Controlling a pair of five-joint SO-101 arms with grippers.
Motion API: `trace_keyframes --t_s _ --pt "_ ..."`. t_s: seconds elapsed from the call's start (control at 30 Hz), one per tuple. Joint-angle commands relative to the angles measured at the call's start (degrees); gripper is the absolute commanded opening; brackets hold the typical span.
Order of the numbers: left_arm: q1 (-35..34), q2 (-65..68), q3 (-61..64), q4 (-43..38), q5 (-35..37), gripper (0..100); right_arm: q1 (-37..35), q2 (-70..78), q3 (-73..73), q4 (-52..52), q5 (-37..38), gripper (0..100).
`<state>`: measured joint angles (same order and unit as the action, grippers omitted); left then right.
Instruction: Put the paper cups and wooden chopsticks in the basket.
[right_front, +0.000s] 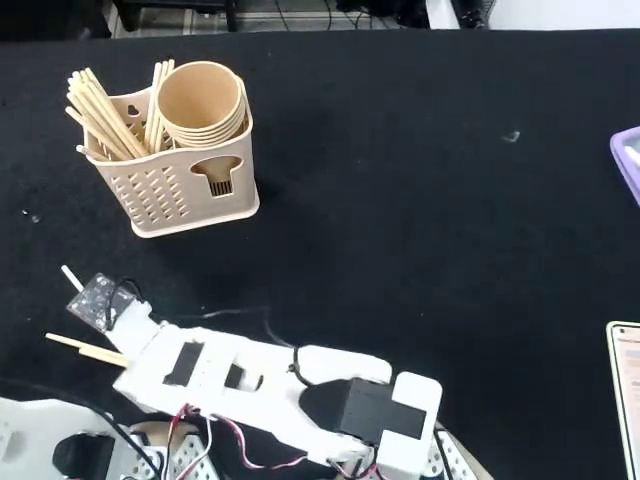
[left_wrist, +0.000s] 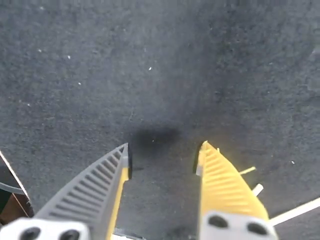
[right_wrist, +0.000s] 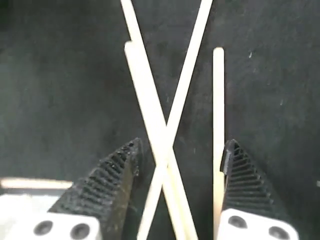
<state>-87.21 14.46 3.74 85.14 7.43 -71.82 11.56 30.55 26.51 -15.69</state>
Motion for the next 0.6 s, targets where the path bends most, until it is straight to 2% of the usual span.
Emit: trace_keyframes --t_s 0.0,0.23,0.43,0.57 --pt "-0.4 -0.53 -3.12 0.44 -0.53 22 3.16 -0.31 -3.65 10.11 5.63 23.0" --pt "-0.4 -0.53 -3.12 0.53 -0.53 22 5.1 -0.4 -3.38 15.03 17.32 3.6" --pt "-0.4 -0.53 -3.12 0.53 -0.53 22 5.27 -0.48 -3.3 15.12 18.37 1.4" --pt "-0.4 -0.53 -3.12 0.53 -0.53 22 8.97 -0.75 -3.56 19.6 21.19 1.1"
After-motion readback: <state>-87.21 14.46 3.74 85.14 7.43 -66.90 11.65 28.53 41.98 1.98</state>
